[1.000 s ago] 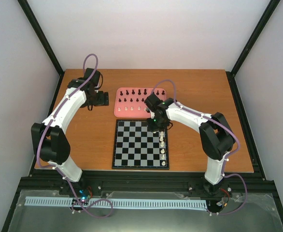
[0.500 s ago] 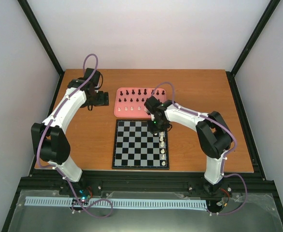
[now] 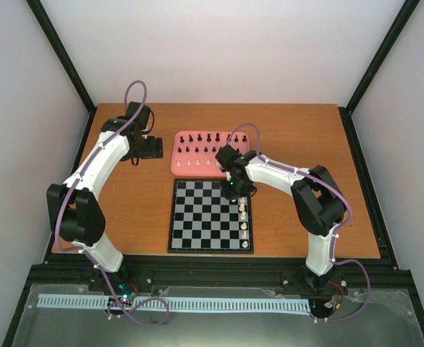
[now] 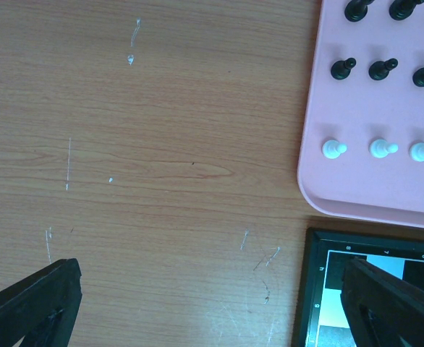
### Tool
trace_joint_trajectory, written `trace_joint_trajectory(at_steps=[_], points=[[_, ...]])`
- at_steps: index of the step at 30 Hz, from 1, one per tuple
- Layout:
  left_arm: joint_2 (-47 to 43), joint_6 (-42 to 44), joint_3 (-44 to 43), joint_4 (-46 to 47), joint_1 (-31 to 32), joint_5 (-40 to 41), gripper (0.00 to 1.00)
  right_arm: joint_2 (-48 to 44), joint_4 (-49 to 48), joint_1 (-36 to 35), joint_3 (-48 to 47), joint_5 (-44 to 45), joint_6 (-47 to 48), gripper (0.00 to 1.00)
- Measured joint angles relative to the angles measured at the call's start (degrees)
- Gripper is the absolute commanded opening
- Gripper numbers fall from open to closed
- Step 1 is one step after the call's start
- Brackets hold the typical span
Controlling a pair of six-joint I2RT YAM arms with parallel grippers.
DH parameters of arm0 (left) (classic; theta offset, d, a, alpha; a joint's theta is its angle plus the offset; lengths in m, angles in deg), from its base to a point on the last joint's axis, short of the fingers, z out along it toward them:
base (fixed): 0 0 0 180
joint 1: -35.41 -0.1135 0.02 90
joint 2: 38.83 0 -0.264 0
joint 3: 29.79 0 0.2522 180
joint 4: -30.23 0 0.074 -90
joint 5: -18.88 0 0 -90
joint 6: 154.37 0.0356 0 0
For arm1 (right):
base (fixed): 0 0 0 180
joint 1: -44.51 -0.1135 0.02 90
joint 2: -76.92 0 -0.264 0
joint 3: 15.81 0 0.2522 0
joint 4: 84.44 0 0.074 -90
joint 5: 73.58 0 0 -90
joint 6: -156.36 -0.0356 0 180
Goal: Set up the chess pieces on the board
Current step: Place the chess piece on the chessboard.
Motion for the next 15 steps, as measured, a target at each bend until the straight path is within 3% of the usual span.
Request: trace_joint_trajectory(at_steps=[3, 8, 15], points=[[0.0, 0.0, 0.0, 0.0, 0.0, 0.0, 1.00, 0.1, 0.0, 0.0, 0.0, 0.0, 0.0, 0.17], [0.0, 0.0, 0.0, 0.0, 0.0, 0.0, 1.00, 0.0, 0.1, 0.0, 0.0, 0.0, 0.4, 0.38], [0.0, 0.0, 0.1, 0.0, 0.0, 0.0, 1.00, -0.9, 2.6, 0.0, -1.6, 0.0, 0.6, 0.39]])
